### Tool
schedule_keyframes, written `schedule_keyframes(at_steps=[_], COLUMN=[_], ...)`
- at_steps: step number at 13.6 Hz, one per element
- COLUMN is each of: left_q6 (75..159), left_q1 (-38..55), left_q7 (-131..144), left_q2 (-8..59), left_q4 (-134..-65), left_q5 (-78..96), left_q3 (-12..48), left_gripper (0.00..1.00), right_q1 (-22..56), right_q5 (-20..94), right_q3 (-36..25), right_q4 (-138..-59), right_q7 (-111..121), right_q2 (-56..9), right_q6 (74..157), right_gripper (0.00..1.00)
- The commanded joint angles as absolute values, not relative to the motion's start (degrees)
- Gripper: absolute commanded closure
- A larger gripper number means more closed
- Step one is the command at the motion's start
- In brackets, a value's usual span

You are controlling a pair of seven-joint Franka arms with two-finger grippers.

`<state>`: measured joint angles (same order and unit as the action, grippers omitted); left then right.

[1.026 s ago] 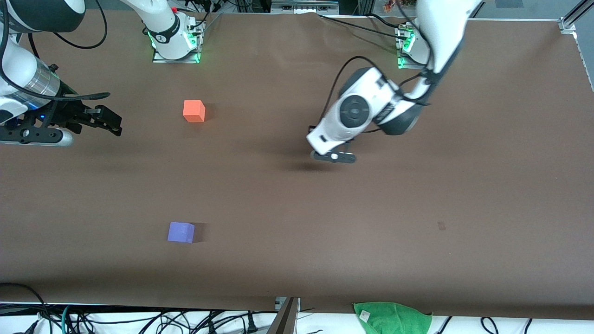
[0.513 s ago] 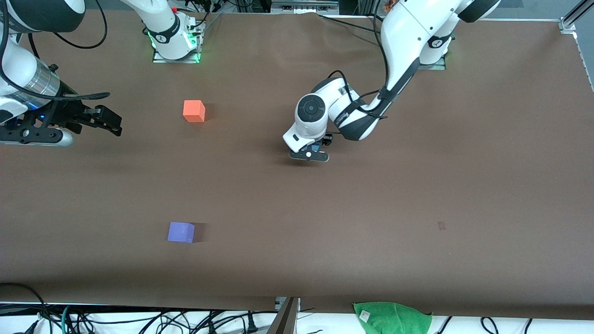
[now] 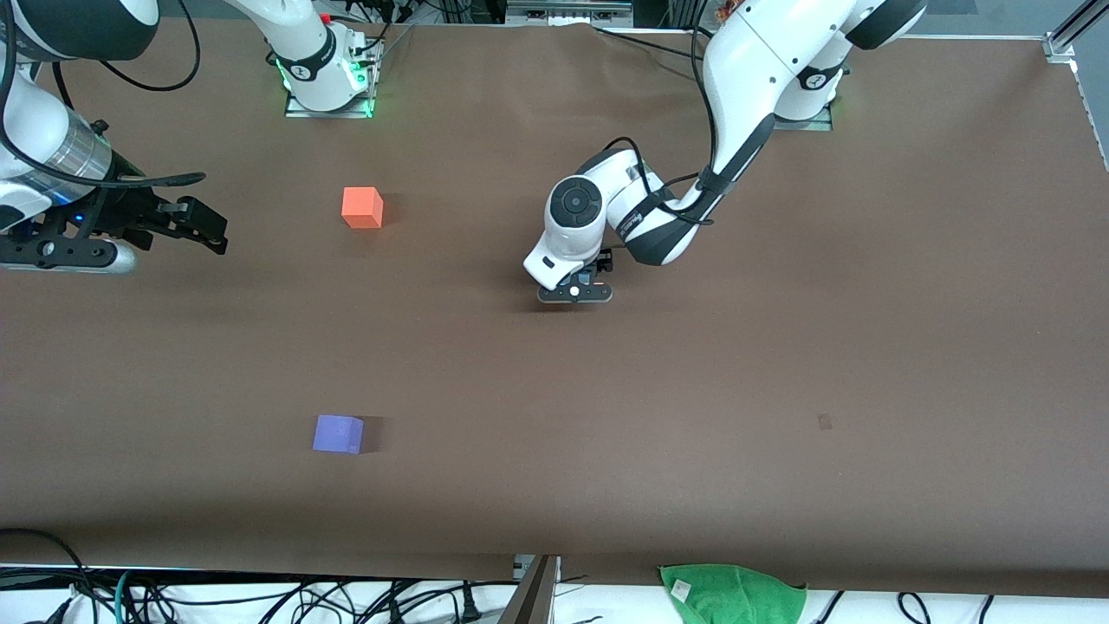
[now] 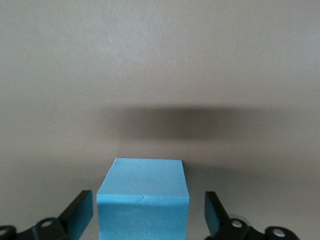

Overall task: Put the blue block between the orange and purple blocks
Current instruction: 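Lower the cube and open the left gripper to release it, then raise the left gripper away while the right gripper reaches the cube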

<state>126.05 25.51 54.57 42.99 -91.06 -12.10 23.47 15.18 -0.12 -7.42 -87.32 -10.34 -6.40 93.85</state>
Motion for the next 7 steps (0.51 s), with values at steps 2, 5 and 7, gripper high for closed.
schedule_keyframes(at_steps=[2, 5, 7], left_q6=[114.12, 101.21, 89.97], left_q1=[25.23, 22.42, 20.14], left_q7=[51.79, 49.48, 48.87], left_q2=[31.76, 25.16, 23.65], left_q4=[-90.97, -87.21, -80.37], left_q5=[-12.75, -9.86, -8.71], left_q3=[23.73, 23.73, 24.08], left_gripper=[0.0, 0.0, 0.0], right_q1=[14.94, 14.5, 14.41], right_q5=[1.05, 4.9, 8.07], right_q3=[-7.47, -7.47, -7.47], right_q4=[-87.45, -87.01, -86.75], right_q7=[-9.67, -9.58, -10.55], right_q2=[-6.06, -6.41, -7.47], right_q6=[94.04, 94.66, 94.75], right_gripper=[0.0, 0.0, 0.0])
